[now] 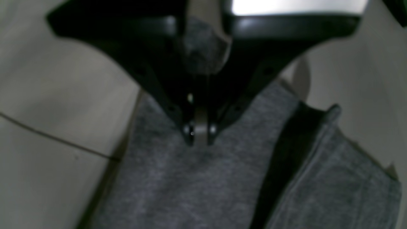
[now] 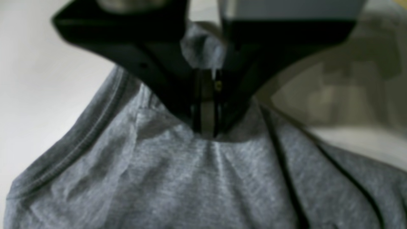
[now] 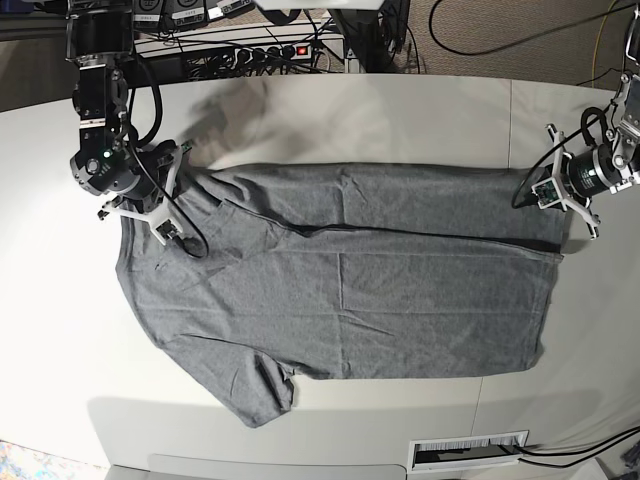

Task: Fold the T-shirt properly
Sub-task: 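Lay the folded edge flat and open both grippers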

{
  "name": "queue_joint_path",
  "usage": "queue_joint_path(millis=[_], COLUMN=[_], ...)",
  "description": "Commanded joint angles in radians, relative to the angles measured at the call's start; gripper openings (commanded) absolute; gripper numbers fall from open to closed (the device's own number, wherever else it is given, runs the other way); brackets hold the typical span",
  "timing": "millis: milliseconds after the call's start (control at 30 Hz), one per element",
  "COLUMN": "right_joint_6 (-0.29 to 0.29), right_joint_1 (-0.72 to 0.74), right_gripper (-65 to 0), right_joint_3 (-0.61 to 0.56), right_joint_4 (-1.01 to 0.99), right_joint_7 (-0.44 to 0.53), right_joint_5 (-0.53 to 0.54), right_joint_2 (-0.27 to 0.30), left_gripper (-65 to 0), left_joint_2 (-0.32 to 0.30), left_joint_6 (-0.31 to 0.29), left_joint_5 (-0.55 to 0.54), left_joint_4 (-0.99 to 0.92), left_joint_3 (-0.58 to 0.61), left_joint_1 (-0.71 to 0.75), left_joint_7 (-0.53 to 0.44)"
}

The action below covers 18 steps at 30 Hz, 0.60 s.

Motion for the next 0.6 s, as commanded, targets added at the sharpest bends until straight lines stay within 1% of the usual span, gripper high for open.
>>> queue_joint_path(millis=[0,167,300,400,433,567], right_joint_6=[0.01,0.01,0.01,0.01,0.01,0.01], right_joint_1=[-0.003,-0.043,-0.083,-0.114,-0.127,-0.198], right_gripper=[-65.0,-65.0,-65.0,-65.0,-65.0,-65.0], right_joint_3=[0.002,0.002,0.002,0.002,0.002,0.003], right_joint_4=[0.003,0.005,0.016,0.057,0.072,0.134], right_joint_7=[-0.065,-0.118,-0.124,-0.126,-0.124,-0.128], right_joint_5=[0.002,0.092,0.113,0.113,0.114,0.119], right_joint_2=[0.023,0.085,0.134,0.157,0.163,0.171], left_gripper=[-65.0,-65.0,-65.0,-65.0,-65.0,-65.0], left_joint_2=[-0.026,-0.065,-0.122,-0.155,-0.163,-0.179], left_joint_6=[-0.057,-0.058,-0.058,-0.058,-0.058,-0.058], left_joint_5=[0.03,0.021,-0.029,-0.031,-0.031,-0.031], left_joint_4=[0.002,0.007,0.061,0.118,0.138,0.208], left_joint_3=[0.012,0.066,0.086,0.085,0.085,0.085], left_joint_1=[0.004,0.021,0.093,0.167,0.19,0.267], left_joint_7=[0.031,0.062,0.061,0.07,0.086,0.214])
